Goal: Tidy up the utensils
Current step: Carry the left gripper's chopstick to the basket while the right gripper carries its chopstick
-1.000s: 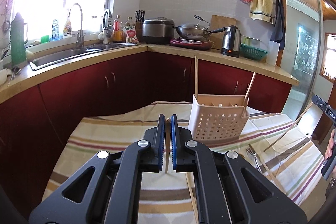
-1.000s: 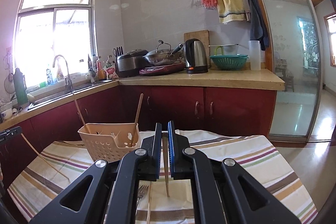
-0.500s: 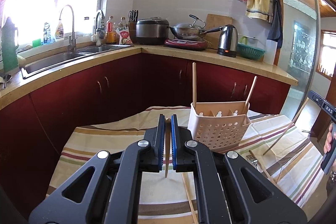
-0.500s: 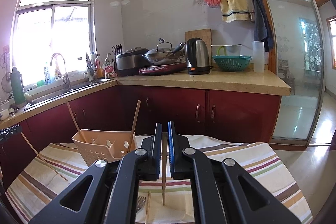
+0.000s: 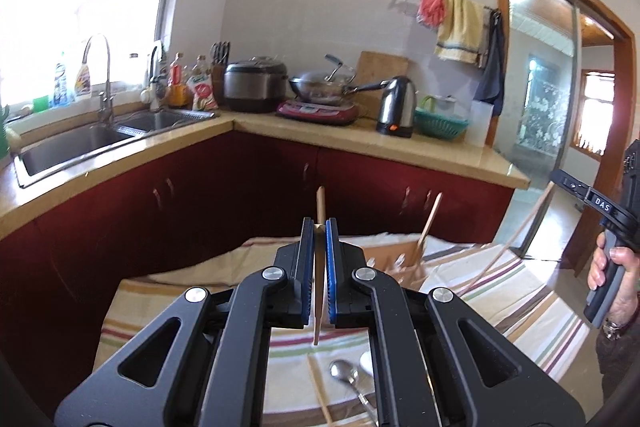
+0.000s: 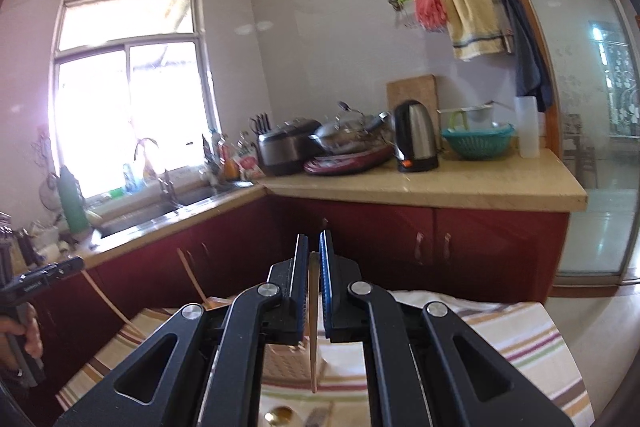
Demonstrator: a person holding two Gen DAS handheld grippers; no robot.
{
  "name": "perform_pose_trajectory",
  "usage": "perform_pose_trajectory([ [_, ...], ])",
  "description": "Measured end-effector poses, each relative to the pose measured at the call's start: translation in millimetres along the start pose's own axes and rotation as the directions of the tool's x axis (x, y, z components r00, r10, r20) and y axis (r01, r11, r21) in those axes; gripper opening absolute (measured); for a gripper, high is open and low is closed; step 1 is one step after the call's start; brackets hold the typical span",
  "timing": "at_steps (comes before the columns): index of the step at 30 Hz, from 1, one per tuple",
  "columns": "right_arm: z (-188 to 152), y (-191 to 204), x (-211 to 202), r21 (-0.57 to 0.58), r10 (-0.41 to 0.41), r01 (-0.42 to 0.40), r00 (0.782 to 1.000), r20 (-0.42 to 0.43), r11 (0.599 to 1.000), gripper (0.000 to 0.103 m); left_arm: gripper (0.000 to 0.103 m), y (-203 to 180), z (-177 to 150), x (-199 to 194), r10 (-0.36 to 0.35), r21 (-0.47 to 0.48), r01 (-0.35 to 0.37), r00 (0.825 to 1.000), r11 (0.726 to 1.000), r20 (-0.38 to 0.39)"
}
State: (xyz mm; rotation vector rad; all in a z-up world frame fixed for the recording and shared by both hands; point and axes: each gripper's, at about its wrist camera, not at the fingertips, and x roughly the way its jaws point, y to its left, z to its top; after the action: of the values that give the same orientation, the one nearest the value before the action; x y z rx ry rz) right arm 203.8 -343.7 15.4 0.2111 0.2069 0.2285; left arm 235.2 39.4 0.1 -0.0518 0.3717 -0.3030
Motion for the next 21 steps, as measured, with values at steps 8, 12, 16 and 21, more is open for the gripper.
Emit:
perform_pose_trajectory([
  [8, 31.6, 10.5, 24.2, -0.011, 0.045, -0.045, 0.999, 0.016, 0.999, 0.007, 0.006, -23.4, 47.4, -0.9, -0.021, 0.067, 0.016, 0.996, 0.998, 0.081],
  [12, 38.7, 18.6, 37.5, -0.02, 0.06, -0.059, 0.998, 0.023, 0.998, 0.007, 0.006, -30.0, 64.2, 8.8, -0.032, 0.068, 0.026, 0.994, 0.997, 0.103],
  [16, 42.4, 23.1, 56.0, -0.025, 0.07, -0.07, 0.997, 0.016, 0.997, 0.007, 0.006, -35.8, 75.2, 25.2, -0.042, 0.06, 0.035, 0.992, 0.998, 0.119],
  [21, 27.2, 22.0, 86.6, -0.021, 0.069, -0.069, 0.997, -0.031, 0.997, 0.007, 0.006, -38.9, 72.7, 61.4, -0.028, 0.052, 0.023, 0.994, 0.998, 0.102],
])
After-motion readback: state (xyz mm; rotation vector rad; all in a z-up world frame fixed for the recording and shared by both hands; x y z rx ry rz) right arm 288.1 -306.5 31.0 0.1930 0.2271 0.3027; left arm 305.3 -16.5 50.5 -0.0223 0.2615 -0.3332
